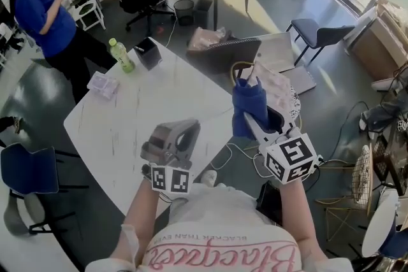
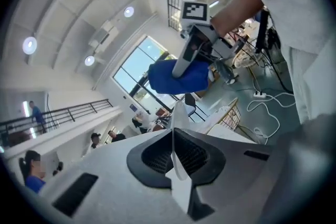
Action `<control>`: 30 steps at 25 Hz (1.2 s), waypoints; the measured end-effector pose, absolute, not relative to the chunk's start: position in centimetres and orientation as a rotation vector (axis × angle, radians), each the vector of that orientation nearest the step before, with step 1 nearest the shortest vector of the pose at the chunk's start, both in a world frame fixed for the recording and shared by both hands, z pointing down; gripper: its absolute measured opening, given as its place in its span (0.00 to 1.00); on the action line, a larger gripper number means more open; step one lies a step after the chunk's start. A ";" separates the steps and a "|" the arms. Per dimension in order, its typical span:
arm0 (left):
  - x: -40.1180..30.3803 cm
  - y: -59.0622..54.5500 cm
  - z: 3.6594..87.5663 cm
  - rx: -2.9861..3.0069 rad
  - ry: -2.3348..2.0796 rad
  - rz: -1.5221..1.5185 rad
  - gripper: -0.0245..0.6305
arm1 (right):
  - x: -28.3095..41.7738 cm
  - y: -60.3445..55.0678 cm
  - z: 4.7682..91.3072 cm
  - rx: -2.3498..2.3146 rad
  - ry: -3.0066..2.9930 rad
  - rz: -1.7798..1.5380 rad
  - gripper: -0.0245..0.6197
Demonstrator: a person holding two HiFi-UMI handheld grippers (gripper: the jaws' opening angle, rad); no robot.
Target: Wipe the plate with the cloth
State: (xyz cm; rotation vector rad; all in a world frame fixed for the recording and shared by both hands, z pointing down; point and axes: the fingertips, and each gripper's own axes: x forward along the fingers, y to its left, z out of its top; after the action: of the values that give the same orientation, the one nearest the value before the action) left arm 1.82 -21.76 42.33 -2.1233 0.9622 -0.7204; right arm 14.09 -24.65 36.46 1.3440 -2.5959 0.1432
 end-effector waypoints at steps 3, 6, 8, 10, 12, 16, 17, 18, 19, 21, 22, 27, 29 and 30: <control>1.9 -21.6 41.7 -2.007 0.921 -0.716 0.06 | 12.8 -24.5 35.4 1.211 -2.638 0.103 0.25; 2.0 -21.6 41.1 -1.893 0.872 -0.712 0.06 | 11.1 -24.3 34.3 1.043 -2.665 0.039 0.25; 2.1 -21.6 40.9 -1.831 0.831 -0.710 0.06 | 9.7 -24.0 34.0 0.914 -2.661 0.005 0.25; 2.2 -21.4 40.7 -1.785 0.789 -0.709 0.06 | 8.2 -23.8 34.1 0.798 -2.644 -0.013 0.25; 2.4 -21.3 40.6 -1.739 0.746 -0.712 0.06 | 7.0 -23.6 34.4 0.707 -2.620 -0.038 0.25; 2.9 -20.5 40.7 -1.644 0.679 -0.725 0.06 | 5.8 -23.5 36.0 0.589 -2.487 -0.160 0.25; 3.0 -20.3 40.7 -1.630 0.669 -0.726 0.06 | 5.9 -23.6 36.5 0.572 -2.445 -0.192 0.25; 3.0 -20.2 40.8 -1.619 0.659 -0.726 0.06 | 5.9 -23.8 36.9 0.556 -2.413 -0.212 0.25; 3.1 -20.1 40.8 -1.612 0.649 -0.726 0.06 | 6.0 -24.0 37.3 0.543 -2.395 -0.218 0.25; 3.0 -20.0 41.0 -1.606 0.637 -0.724 0.06 | 6.3 -24.4 37.9 0.526 -2.391 -0.196 0.25; 3.0 -20.0 41.0 -1.606 0.633 -0.723 0.06 | 6.4 -24.7 38.2 0.526 -2.396 -0.176 0.25; 2.4 -19.8 41.1 -1.612 0.635 -0.719 0.06 | 8.4 -26.9 39.8 0.601 -2.353 -0.119 0.25; 2.3 -19.8 41.0 -1.611 0.634 -0.717 0.06 | 9.2 -27.8 40.6 0.628 -2.310 -0.116 0.25; 2.3 -19.7 41.0 -1.609 0.632 -0.715 0.06 | 9.6 -28.1 41.0 0.636 -2.288 -0.113 0.25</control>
State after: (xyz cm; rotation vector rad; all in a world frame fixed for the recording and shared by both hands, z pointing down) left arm 2.31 -19.73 40.99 -1.6091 0.6324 -0.7149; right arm 9.58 -28.08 41.03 0.6364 -2.2877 -0.1134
